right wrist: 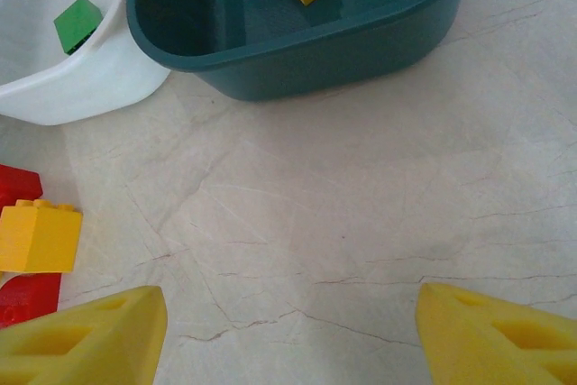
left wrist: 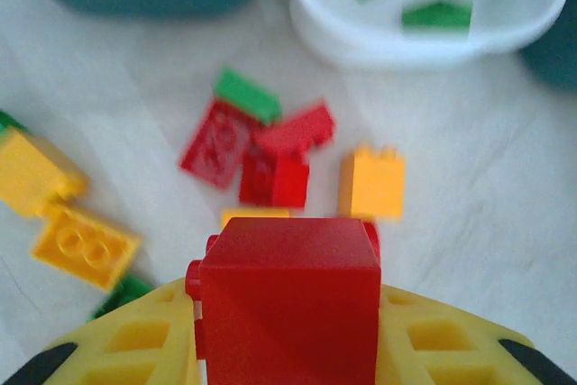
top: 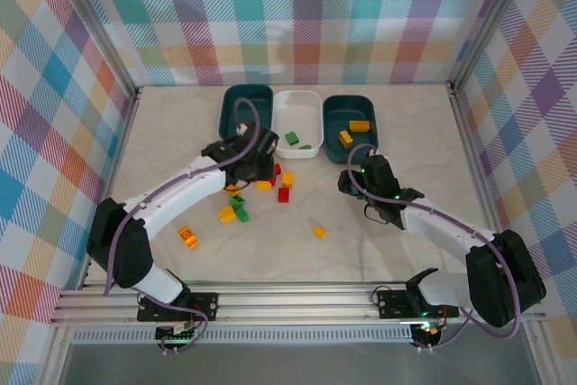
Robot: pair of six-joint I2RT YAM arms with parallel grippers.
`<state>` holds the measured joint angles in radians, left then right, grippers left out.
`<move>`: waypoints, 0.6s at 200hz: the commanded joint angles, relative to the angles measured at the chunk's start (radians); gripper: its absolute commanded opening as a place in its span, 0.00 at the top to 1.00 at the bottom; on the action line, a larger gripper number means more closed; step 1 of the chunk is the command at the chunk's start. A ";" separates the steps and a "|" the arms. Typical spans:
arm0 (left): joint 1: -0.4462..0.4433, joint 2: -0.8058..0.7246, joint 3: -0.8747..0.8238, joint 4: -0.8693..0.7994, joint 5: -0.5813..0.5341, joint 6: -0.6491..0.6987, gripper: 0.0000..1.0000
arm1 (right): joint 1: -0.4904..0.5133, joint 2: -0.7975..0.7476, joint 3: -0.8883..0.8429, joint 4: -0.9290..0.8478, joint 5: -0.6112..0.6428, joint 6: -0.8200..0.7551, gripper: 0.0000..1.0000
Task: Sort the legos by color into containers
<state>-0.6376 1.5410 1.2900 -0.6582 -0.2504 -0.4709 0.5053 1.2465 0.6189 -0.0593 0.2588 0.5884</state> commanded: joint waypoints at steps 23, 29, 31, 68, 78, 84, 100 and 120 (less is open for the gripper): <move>0.147 0.111 0.172 -0.039 -0.019 -0.003 0.71 | 0.005 0.007 -0.040 0.059 0.087 0.002 0.27; 0.163 0.140 0.209 -0.050 -0.014 -0.003 0.72 | 0.006 0.007 -0.046 0.068 0.095 0.001 0.27; 0.168 0.149 0.218 -0.053 -0.012 -0.003 0.72 | 0.005 0.008 -0.047 0.070 0.098 0.001 0.27; 0.232 0.326 0.417 -0.068 0.020 0.030 0.71 | 0.004 0.029 -0.053 0.078 0.144 -0.015 0.26; 0.251 0.390 0.473 -0.076 0.028 0.033 0.71 | 0.004 0.045 -0.049 0.081 0.147 -0.020 0.26; 0.262 0.428 0.506 -0.079 0.037 0.033 0.71 | 0.004 0.056 -0.044 0.079 0.149 -0.021 0.26; 0.286 0.538 0.604 -0.093 0.077 0.034 0.71 | 0.004 0.079 -0.035 0.079 0.151 -0.023 0.26; 0.301 0.661 0.741 -0.118 0.097 0.048 0.71 | 0.004 0.083 -0.039 0.087 0.149 -0.021 0.26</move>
<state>-0.3649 2.0808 1.9045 -0.7151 -0.1986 -0.4507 0.5053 1.3197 0.5701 0.0002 0.3859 0.5835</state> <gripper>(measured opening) 0.372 0.741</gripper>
